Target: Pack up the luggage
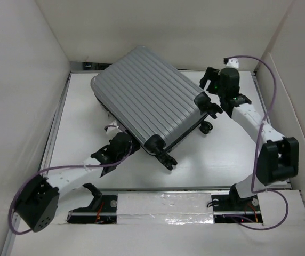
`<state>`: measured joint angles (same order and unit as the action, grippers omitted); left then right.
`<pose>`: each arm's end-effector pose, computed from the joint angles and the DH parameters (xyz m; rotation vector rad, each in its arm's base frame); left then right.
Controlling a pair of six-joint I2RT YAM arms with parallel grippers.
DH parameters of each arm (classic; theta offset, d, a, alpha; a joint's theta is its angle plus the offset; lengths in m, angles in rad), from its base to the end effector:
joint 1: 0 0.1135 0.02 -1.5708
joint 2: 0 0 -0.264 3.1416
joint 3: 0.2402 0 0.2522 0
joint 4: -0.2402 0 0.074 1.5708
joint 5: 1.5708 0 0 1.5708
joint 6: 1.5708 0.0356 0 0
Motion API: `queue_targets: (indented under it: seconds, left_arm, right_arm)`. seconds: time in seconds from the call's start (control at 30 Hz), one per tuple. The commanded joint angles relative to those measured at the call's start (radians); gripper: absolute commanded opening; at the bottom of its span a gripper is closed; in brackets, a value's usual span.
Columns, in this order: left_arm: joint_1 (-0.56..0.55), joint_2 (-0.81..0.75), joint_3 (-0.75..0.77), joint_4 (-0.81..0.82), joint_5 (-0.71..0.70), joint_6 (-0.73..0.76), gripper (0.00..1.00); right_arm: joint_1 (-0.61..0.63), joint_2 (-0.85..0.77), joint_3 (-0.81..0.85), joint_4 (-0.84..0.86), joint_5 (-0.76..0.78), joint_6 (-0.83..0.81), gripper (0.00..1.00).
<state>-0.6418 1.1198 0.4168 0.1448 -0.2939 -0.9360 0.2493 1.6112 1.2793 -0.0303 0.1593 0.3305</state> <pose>0.1842 -0.1248 0.1813 -0.4919 2.1103 -0.6245 0.3734 0.0892 0.3155 0.1848 1.9264 0.2336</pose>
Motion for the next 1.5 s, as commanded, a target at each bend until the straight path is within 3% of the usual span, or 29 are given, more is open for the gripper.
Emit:
queue_targets:
  seconds: [0.0, 0.07, 0.23, 0.33, 0.37, 0.4, 0.47, 0.67, 0.73, 0.87, 1.03, 1.17, 1.47]
  left_arm:
    - [-0.071, -0.161, 0.065, -0.074, -0.123, -0.032, 0.49]
    - [-0.071, -0.262, 0.068, -0.126, -0.152, -0.012, 0.64]
    - [-0.071, -0.405, 0.097, -0.169, -0.240, 0.038, 0.68]
    - [-0.061, -0.437, 0.155, -0.191, -0.267, 0.069, 0.62]
    - [-0.050, -0.440, 0.168, -0.154, -0.299, 0.084, 0.61]
    - [-0.050, -0.439, 0.177, -0.096, -0.301, 0.103, 0.60]
    - [0.032, -0.387, 0.227, 0.066, -0.259, 0.163, 0.60]
    - [0.313, -0.007, 0.592, 0.131, 0.022, 0.255, 0.61]
    - [0.387, 0.096, 0.736, 0.119, 0.056, 0.278, 0.62]
    - [0.543, 0.442, 1.048, -0.074, 0.158, 0.356, 0.64]
    - [0.683, 0.713, 1.336, -0.235, 0.283, 0.413, 0.64]
    - [0.734, 0.865, 1.395, -0.255, 0.352, 0.465, 0.65]
    - [0.734, 1.050, 1.468, -0.247, 0.453, 0.457, 0.67]
  right_arm:
    - [-0.011, -0.169, -0.032, 0.033, -0.127, 0.025, 0.86]
    - [-0.080, -0.217, -0.067, 0.033, -0.151, 0.036, 0.92]
    - [-0.195, -0.332, -0.107, 0.004, -0.217, 0.074, 0.88]
    - [-0.232, -0.382, -0.109, -0.016, -0.285, 0.088, 0.47]
    - [-0.232, -0.401, -0.115, -0.019, -0.331, 0.096, 0.18]
    - [-0.214, -0.419, -0.142, -0.016, -0.352, 0.105, 0.08]
    - [-0.190, -0.485, -0.191, 0.012, -0.403, 0.114, 0.00]
    - [-0.064, -0.710, -0.452, -0.016, -0.302, 0.091, 0.00]
    - [-0.036, -0.760, -0.517, -0.026, -0.299, 0.096, 0.01]
    - [0.065, -0.850, -0.662, -0.066, -0.232, 0.108, 0.02]
    - [0.113, -0.835, -0.718, -0.056, -0.205, 0.110, 0.04]
    - [0.136, -0.703, -0.699, -0.010, -0.196, 0.096, 0.04]
    - [0.136, -0.507, -0.601, 0.078, -0.132, 0.097, 0.06]
